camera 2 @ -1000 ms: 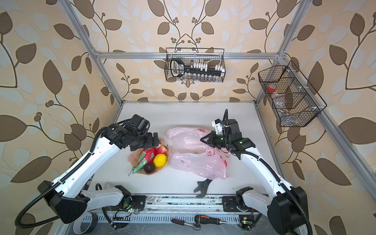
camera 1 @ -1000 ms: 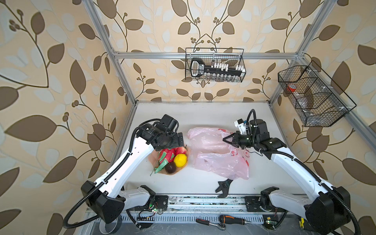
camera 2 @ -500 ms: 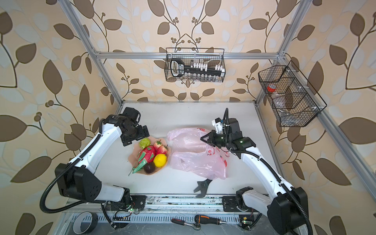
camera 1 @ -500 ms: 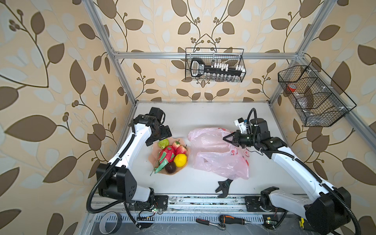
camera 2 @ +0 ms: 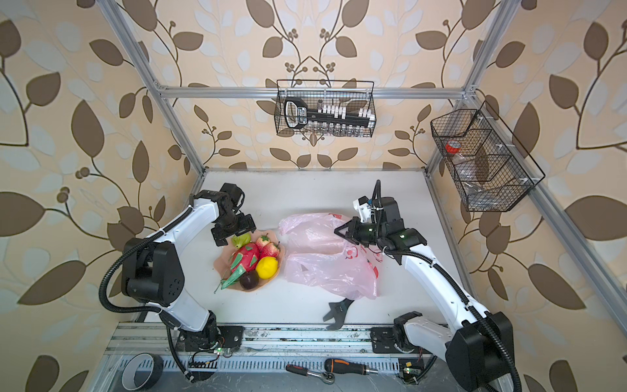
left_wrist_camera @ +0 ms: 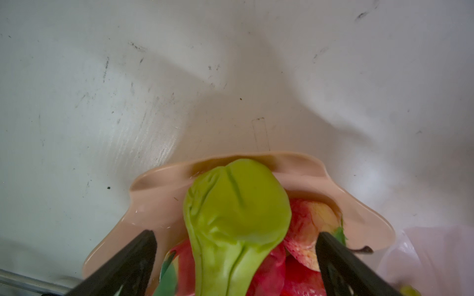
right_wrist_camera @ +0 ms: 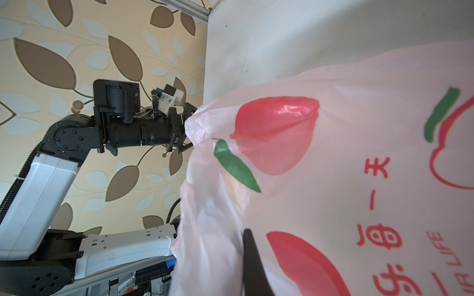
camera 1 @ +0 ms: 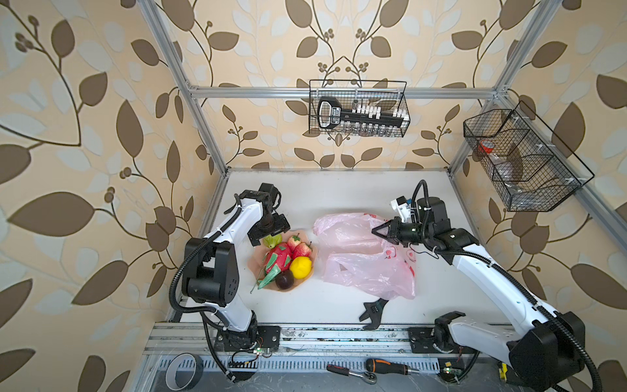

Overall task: Place the fruits into the plastic bag
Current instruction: Pick up the fruit from the plate.

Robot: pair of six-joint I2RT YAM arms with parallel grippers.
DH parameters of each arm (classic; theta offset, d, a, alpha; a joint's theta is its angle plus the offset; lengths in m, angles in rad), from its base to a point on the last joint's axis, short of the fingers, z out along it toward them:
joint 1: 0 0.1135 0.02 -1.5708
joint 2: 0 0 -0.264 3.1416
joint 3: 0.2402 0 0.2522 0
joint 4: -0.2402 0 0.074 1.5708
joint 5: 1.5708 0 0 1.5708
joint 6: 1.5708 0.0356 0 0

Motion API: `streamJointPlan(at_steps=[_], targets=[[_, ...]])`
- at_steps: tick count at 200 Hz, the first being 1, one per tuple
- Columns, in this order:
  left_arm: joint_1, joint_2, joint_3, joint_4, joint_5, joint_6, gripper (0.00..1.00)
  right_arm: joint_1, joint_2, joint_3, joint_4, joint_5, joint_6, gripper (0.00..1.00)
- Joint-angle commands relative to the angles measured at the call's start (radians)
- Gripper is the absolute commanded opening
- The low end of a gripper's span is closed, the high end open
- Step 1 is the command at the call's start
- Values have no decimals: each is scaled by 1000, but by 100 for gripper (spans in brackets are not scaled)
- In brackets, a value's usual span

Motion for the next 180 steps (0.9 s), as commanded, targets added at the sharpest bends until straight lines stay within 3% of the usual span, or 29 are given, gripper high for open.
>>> streamJointPlan(at_steps=[1, 69, 140, 180], targets=[[11, 10, -14, 7, -2, -10, 98, -4, 6, 34, -10, 8, -14, 0], [22, 43, -60, 62, 32, 2, 91, -5, 7, 34, -11, 8, -16, 0], [26, 18, -92, 75, 52, 25, 64, -6, 9, 41, -13, 12, -24, 0], [26, -40, -88, 59, 43, 34, 54, -8, 9, 43, -18, 12, -31, 0]])
